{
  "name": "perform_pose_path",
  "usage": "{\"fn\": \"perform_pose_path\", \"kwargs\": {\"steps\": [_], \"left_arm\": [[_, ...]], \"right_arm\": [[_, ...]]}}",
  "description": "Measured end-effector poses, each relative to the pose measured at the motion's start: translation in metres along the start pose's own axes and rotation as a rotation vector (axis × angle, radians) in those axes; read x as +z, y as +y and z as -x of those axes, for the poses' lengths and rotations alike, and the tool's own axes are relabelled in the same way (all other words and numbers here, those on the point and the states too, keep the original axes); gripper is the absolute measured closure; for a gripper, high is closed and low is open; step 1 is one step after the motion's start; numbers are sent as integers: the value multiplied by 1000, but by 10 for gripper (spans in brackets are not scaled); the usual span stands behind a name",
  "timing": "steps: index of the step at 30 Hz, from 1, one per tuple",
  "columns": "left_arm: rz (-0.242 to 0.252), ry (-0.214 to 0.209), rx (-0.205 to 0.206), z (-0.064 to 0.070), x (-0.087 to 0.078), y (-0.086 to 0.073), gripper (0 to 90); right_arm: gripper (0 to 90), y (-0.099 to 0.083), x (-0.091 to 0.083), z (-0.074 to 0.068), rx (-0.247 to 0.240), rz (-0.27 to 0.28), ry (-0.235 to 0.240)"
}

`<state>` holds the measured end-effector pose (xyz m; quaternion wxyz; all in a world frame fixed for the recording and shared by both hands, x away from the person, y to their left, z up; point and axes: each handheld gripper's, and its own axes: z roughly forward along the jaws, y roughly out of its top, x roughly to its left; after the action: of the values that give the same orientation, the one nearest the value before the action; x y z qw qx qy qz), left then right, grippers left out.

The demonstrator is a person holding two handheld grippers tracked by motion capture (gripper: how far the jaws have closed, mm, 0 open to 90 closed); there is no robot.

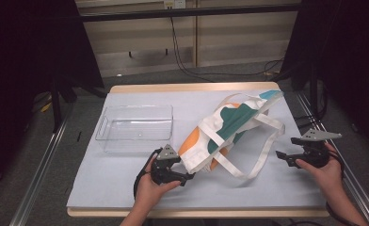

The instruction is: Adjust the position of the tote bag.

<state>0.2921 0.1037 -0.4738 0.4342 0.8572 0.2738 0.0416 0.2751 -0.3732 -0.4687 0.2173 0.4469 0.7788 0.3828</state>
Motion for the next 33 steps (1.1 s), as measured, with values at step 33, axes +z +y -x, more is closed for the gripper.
{"fn": "perform_pose_path", "kwargs": {"steps": [33], "left_arm": [[3, -8, 9, 1, 1, 1, 206]], "right_arm": [[117, 48, 59, -2, -77, 33, -3]]}}
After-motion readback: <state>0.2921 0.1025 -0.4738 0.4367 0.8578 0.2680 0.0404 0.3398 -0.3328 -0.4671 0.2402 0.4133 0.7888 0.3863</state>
